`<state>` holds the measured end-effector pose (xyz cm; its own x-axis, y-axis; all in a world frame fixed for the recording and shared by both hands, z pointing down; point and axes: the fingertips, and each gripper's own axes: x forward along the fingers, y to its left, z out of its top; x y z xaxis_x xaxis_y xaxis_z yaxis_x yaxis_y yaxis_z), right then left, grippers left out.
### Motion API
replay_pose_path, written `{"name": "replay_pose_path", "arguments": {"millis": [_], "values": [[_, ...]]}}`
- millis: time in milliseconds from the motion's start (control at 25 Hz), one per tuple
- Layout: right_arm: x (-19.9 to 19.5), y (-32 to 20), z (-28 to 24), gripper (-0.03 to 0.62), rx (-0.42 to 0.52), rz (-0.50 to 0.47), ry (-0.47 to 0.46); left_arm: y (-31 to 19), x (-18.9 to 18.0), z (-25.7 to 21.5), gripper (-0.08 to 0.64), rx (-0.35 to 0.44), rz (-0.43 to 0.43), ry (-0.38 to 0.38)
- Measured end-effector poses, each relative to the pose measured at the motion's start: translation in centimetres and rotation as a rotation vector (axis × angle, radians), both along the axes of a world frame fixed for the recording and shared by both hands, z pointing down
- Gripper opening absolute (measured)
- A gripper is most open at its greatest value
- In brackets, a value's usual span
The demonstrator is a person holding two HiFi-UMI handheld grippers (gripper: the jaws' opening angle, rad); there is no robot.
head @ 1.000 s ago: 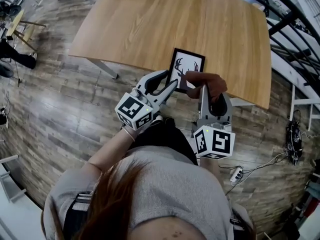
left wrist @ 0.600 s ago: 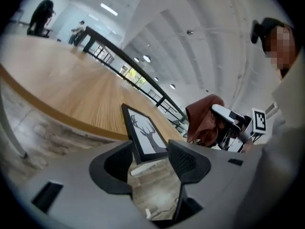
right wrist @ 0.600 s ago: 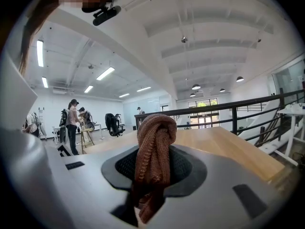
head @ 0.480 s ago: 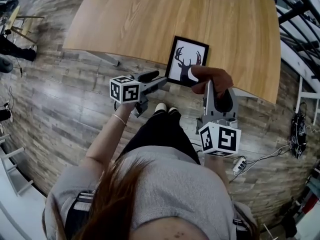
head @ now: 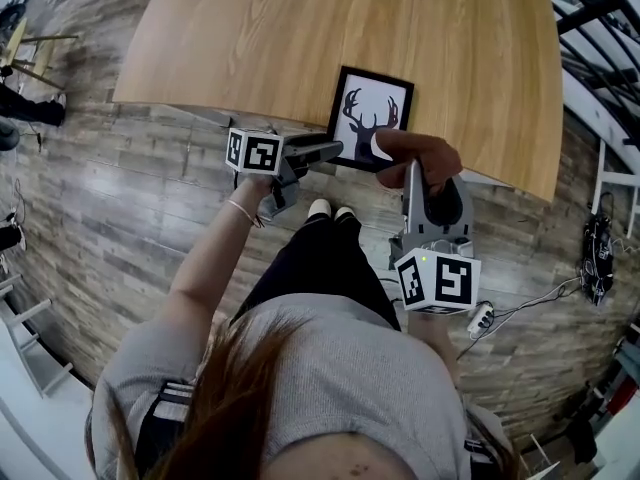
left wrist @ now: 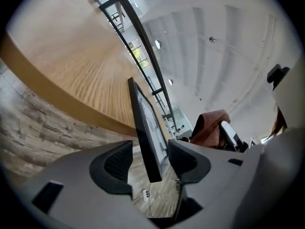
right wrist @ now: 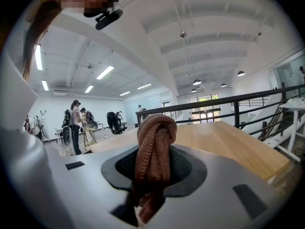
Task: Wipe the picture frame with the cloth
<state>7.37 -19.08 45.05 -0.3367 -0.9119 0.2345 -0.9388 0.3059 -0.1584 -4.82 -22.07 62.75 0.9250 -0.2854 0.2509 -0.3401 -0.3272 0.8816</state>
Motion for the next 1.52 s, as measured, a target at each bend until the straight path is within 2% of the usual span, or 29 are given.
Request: {"name": "replay_pose_path", "arguments": {"millis": [200,320,400,440,560,640,840,960,1080,1280,1520], "values": [[0.1,-0.3,0.7,0.133,-0.015,0.005,-0.004,0.3,1.7,0.4,0.215,-0.048,0.081,0.143],[-0.1,-0.5,1.5,0.133,-0.029,-0.002,0.000,0.2,2.4,0.0,0.214,-0.121,0.086,0.284],[-0.2,-0.6,2.0,0.133,-0.036,-0.006,0.003,0.4,2.7,-0.1,0.212,-0.155,0.112,0.343],[-0.2,-0.6,2.1,0.133,-0.041,-0.004,0.004,0.6,2.8,0.0,0.205,-0.158,0.132,0.348],[0.0,-0.4,2.0,0.133,-0.043,0.003,0.006,1.1,3.2,-0.4,0.074,-0.154,0.162,0.387],[0.1,-0.1,1.8,0.133,-0.040,0.000,0.004,1.2,3.5,-0.8,0.064,-0.157,0.155,0.424],[0.2,-0.9,1.7,0.133,-0.047,0.003,-0.002,0.9,3.8,-0.7,0.040,-0.142,0.158,0.425],[0.6,-2.2,1.6,0.133,-0.045,0.010,-0.011,-0.2,4.0,-1.6,0.038,-0.125,0.144,0.454],[0.7,-2.9,-0.4,0.133,0.000,-0.007,-0.015,-1.2,3.8,-4.1,0.038,-0.056,0.127,0.478],[2.5,-2.4,-8.3,0.133,0.144,-0.031,-0.010,-2.2,3.5,-12.5,0.038,0.151,0.128,0.504],[1.1,2.1,-15.2,0.133,0.267,-0.091,-0.037,-0.1,3.5,-23.2,0.038,0.395,0.212,0.507]]}}
